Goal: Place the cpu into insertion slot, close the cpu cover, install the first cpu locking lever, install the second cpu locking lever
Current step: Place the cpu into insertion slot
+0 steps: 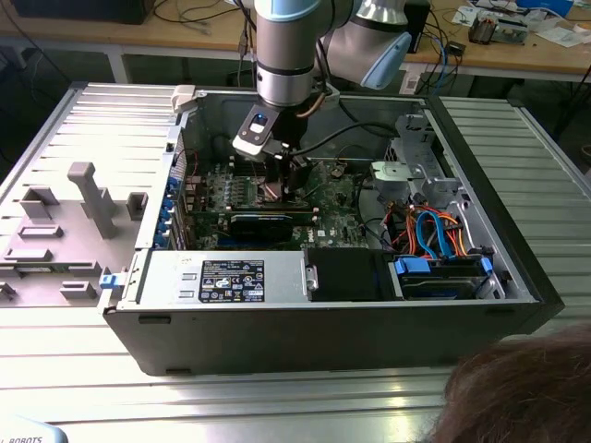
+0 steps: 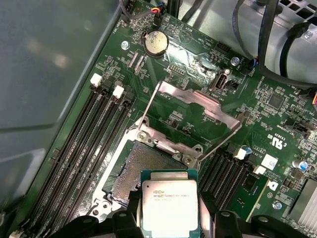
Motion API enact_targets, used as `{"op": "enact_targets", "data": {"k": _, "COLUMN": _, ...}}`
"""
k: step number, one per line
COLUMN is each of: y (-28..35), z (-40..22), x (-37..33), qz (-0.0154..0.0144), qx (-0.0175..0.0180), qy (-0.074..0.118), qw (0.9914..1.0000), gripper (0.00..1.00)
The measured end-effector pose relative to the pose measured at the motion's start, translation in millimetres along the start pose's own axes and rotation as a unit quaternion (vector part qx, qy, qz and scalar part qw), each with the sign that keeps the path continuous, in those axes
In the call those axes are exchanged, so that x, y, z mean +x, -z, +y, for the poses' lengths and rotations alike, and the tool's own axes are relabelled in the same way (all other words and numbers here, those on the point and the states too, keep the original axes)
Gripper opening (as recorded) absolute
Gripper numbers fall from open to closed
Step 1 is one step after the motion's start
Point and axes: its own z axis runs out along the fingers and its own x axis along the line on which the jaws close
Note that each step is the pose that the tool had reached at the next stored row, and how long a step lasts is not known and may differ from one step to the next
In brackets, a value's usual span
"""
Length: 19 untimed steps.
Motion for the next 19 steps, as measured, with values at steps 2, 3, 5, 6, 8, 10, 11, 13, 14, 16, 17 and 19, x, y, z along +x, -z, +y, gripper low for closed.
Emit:
{"op": "enact_targets", "data": {"k": 2, "y": -0.3, "z": 0.0, "x": 0.0, "qz": -0.0007, "qx": 0.0005, "qy": -0.002, "qw": 1.00000, "gripper": 0.54}}
{"op": "enact_targets", "data": {"k": 3, "y": -0.4, "z": 0.0, "x": 0.0, "qz": -0.0009, "qx": 0.0007, "qy": -0.003, "qw": 0.99999, "gripper": 0.54}}
{"op": "enact_targets", "data": {"k": 5, "y": -0.6, "z": 0.0, "x": 0.0, "qz": -0.0012, "qx": 0.0009, "qy": -0.005, "qw": 0.99999, "gripper": 0.54}}
{"op": "enact_targets", "data": {"k": 6, "y": -0.7, "z": 0.0, "x": 0.0, "qz": -0.0013, "qx": 0.0010, "qy": -0.005, "qw": 0.99999, "gripper": 0.54}}
{"op": "enact_targets", "data": {"k": 8, "y": -0.8, "z": 0.0, "x": 0.0, "qz": -0.0016, "qx": 0.0012, "qy": -0.006, "qw": 0.99998, "gripper": 0.54}}
{"op": "enact_targets", "data": {"k": 10, "y": -1.1, "z": 0.0, "x": 0.1, "qz": -0.0018, "qx": 0.0014, "qy": -0.008, "qw": 0.99997, "gripper": 0.54}}
{"op": "enact_targets", "data": {"k": 11, "y": -1.2, "z": 0.0, "x": 0.1, "qz": -0.0019, "qx": 0.0015, "qy": -0.008, "qw": 0.99996, "gripper": 0.54}}
{"op": "enact_targets", "data": {"k": 13, "y": -1.3, "z": 0.0, "x": 0.1, "qz": -0.0021, "qx": 0.0017, "qy": -0.009, "qw": 0.99995, "gripper": 0.54}}
{"op": "enact_targets", "data": {"k": 14, "y": -1.4, "z": 0.0, "x": 0.1, "qz": -0.0022, "qx": 0.0018, "qy": -0.010, "qw": 0.99995, "gripper": 0.54}}
{"op": "enact_targets", "data": {"k": 16, "y": -1.4, "z": 0.0, "x": 0.1, "qz": -0.0023, "qx": 0.0019, "qy": -0.011, "qw": 0.99994, "gripper": 0.54}}
{"op": "enact_targets", "data": {"k": 17, "y": -1.4, "z": 0.0, "x": 0.1, "qz": -0.0023, "qx": 0.0020, "qy": -0.012, "qw": 0.99993, "gripper": 0.54}}
{"op": "enact_targets", "data": {"k": 19, "y": -1.6, "z": 0.2, "x": 0.3, "qz": -0.0022, "qx": 0.0019, "qy": -0.013, "qw": 0.99991, "gripper": 0.54}}
